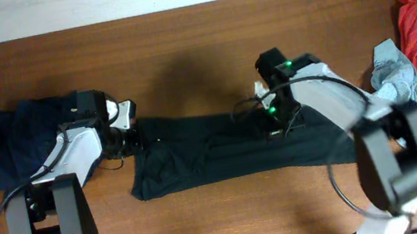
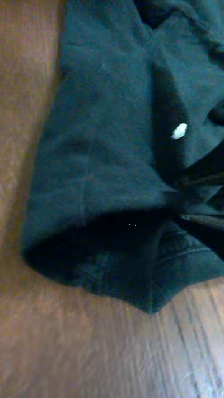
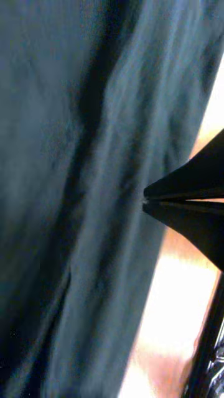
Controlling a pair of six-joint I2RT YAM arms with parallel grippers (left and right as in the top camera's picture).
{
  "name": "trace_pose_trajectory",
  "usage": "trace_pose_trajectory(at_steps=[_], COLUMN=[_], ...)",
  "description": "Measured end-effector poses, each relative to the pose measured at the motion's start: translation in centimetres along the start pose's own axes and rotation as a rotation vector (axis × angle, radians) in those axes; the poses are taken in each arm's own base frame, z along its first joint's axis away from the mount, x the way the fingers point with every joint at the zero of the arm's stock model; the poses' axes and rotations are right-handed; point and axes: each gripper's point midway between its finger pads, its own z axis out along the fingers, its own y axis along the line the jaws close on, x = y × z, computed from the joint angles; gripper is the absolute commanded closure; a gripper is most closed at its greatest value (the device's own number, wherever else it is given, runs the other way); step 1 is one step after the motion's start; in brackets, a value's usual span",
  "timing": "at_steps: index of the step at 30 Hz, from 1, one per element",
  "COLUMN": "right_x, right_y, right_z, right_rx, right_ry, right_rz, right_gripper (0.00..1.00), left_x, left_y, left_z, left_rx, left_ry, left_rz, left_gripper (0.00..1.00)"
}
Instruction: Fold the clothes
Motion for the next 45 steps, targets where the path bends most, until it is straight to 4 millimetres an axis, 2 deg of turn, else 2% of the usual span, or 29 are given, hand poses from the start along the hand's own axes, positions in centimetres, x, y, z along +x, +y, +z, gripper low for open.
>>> trace_pose_trajectory(at_steps=[4, 5, 6, 7, 9, 11, 12, 14, 17, 19, 20, 24, 26, 27, 29, 32, 40, 45], right_x=[-0.6, -0.6, -0.6, -0.6, -0.6, -0.4, -0.4, -0.3, -0.2, -0.1, -0.1, -0.4, -0.6, -0.7, -1.0, -1.8, -3.3, -3.5], right_y=[0.6, 0.6, 0.1, -0.1, -2.0, -4.5, -6.1, -8.5, -12.0, -13.7, -14.6, -17.4, -18.6, -19.1, -19.9, -20.8, -21.6, -22.0], right_z=[-6.1, -7.0, -9.1, -9.4, -11.2, -11.9, -12.1, -11.9, -10.6, -9.0, -8.1, -4.9, -3.9, -3.6, -3.5, -3.8, -4.1, -2.5], right_rx=[0.000, -0.003, -0.007, -0.007, -0.005, 0.004, 0.011, 0.019, 0.032, 0.036, 0.037, 0.041, 0.045, 0.048, 0.054, 0.064, 0.074, 0.071], right_ry=[-0.193, -0.222, -0.284, -0.293, -0.340, -0.353, -0.352, -0.342, -0.296, -0.247, -0.219, -0.154, -0.145, -0.145, -0.162, -0.208, -0.274, -0.250], right_rz=[-0.033, -0.033, -0.008, -0.002, 0.077, 0.173, 0.227, 0.306, 0.419, 0.472, 0.498, 0.563, 0.576, 0.579, 0.573, 0.562, 0.544, 0.545], right_gripper=[0.96, 0.96, 0.96, 0.96, 0.96, 0.96, 0.96, 0.96, 0.96, 0.90, 0.82, 0.72, 0.64, 0.60, 0.53, 0.51, 0.52, 0.57], left_x=[0.4, 0.1, -0.4, -1.2, -3.2, -5.1, -5.7, -6.2, -6.1, -6.1, -5.9, -5.1, -4.8, -4.7, -4.9, -5.2, -5.2, -4.9], left_y=[-0.7, -0.9, -1.2, -1.6, -2.5, -3.5, -3.8, -3.9, -3.3, -2.6, -2.3, -1.4, -1.1, -1.1, -1.1, -1.2, -1.0, -0.7], left_z=[-0.8, -1.3, -2.0, -2.8, -5.0, -7.3, -8.2, -9.2, -8.7, -7.4, -6.7, -4.3, -3.7, -3.6, -3.6, -3.6, -3.3, -2.4], left_rx=[0.019, 0.021, 0.023, 0.026, 0.027, 0.025, 0.022, 0.003, -0.023, -0.031, -0.032, -0.028, -0.027, -0.026, -0.025, -0.026, -0.026, -0.025], left_ry=[0.025, 0.017, 0.001, -0.025, -0.103, -0.187, -0.218, -0.248, -0.234, -0.209, -0.191, -0.126, -0.108, -0.106, -0.110, -0.124, -0.121, -0.096], left_rz=[-0.005, 0.002, 0.012, 0.027, 0.068, 0.112, 0.128, 0.148, 0.150, 0.143, 0.137, 0.115, 0.109, 0.108, 0.112, 0.121, 0.121, 0.111], left_gripper=[0.75, 0.73, 0.71, 0.70, 0.70, 0.71, 0.75, 0.78, 0.81, 0.80, 0.80, 0.79, 0.78, 0.75, 0.74, 0.73, 0.73, 0.73])
